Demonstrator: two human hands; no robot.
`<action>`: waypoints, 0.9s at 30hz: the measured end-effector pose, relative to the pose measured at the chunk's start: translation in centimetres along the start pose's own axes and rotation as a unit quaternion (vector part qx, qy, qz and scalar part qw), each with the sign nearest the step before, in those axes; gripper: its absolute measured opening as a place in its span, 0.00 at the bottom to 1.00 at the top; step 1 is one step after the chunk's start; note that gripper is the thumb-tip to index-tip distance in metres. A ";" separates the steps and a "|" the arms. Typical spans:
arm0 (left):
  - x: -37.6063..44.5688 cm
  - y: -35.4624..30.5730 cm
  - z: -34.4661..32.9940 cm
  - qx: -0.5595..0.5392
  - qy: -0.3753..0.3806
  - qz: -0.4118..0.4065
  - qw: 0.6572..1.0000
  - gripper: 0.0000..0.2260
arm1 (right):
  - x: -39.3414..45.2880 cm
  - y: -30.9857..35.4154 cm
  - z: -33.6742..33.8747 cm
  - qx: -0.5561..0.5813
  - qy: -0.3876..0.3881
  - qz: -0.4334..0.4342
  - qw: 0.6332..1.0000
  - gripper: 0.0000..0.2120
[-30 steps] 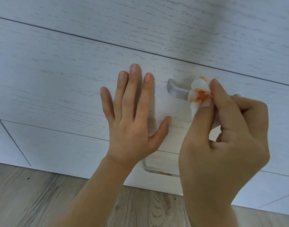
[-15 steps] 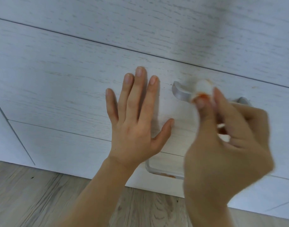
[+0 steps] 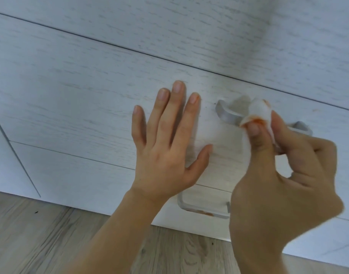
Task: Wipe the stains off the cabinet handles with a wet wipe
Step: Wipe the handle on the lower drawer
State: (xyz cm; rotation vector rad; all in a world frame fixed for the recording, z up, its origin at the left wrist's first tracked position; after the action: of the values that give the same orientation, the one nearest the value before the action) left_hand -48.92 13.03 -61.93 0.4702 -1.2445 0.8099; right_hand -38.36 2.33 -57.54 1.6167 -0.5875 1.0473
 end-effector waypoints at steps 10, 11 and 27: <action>-0.4 0.6 -0.2 0.006 -0.032 -0.005 0.999 0.33 | -0.2 0.3 -1.0 -0.037 0.023 0.013 0.999 0.14; -0.6 0.8 -0.3 0.009 -0.037 0.003 0.999 0.33 | -0.1 0.6 -1.4 -0.044 0.034 0.020 0.998 0.13; -0.8 1.4 0.2 0.002 -0.075 0.021 0.997 0.23 | 0.8 2.3 -3.6 -0.145 0.051 0.041 0.987 0.07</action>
State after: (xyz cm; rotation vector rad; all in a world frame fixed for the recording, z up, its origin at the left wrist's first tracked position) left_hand -50.22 13.58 -62.82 0.5174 -1.3950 0.8239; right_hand -41.01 5.09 -55.54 1.2877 -0.7077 1.0445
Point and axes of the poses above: each hand's wrist, its own x-axis towards the middle knuckle, its own z-axis out of the back of the hand, y = z × x, the point moved 9 cm from there along x, towards the middle knuckle, and after that the axes turned 6 degrees about y, right-handed, at the moved point
